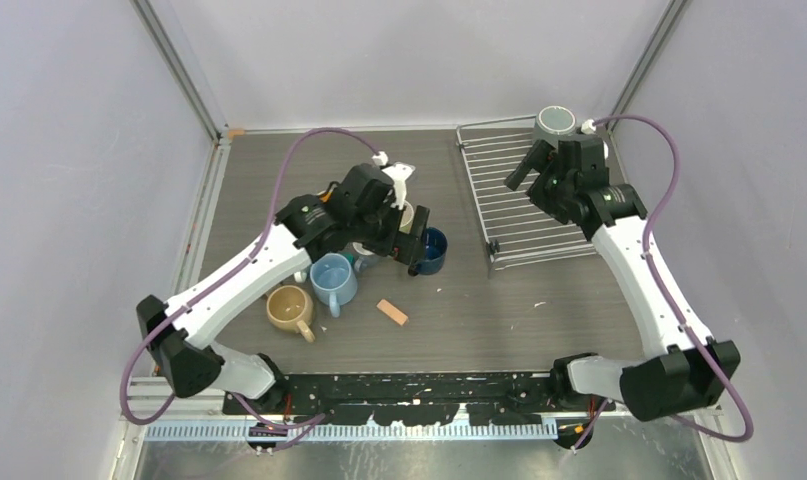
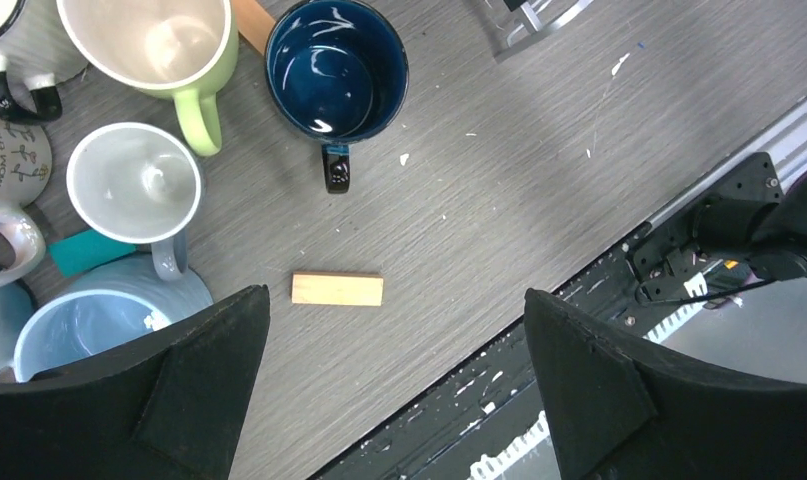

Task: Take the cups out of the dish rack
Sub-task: Place the cup at the center of the board, then unload the cup from the dish rack.

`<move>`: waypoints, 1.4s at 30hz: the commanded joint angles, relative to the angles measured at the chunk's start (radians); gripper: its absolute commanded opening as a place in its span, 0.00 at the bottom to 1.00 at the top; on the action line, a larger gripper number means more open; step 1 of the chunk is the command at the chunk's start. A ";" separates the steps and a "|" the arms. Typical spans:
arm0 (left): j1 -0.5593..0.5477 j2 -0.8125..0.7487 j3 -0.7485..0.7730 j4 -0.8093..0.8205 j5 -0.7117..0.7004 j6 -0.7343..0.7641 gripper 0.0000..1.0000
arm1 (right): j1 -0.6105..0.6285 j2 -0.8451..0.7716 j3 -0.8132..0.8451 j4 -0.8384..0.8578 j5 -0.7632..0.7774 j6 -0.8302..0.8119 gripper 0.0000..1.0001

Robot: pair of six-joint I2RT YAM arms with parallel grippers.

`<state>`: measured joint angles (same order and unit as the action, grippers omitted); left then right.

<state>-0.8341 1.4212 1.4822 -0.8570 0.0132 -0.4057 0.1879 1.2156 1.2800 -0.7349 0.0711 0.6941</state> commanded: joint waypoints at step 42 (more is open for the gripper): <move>0.116 -0.195 -0.237 0.132 0.191 0.059 1.00 | -0.458 0.922 0.658 0.590 -0.293 -0.084 1.00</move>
<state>-0.7242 1.2419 1.2518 -0.7715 0.1776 -0.3588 -0.2623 2.1067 1.8668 -0.2543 -0.1341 0.5636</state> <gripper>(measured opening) 0.996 0.996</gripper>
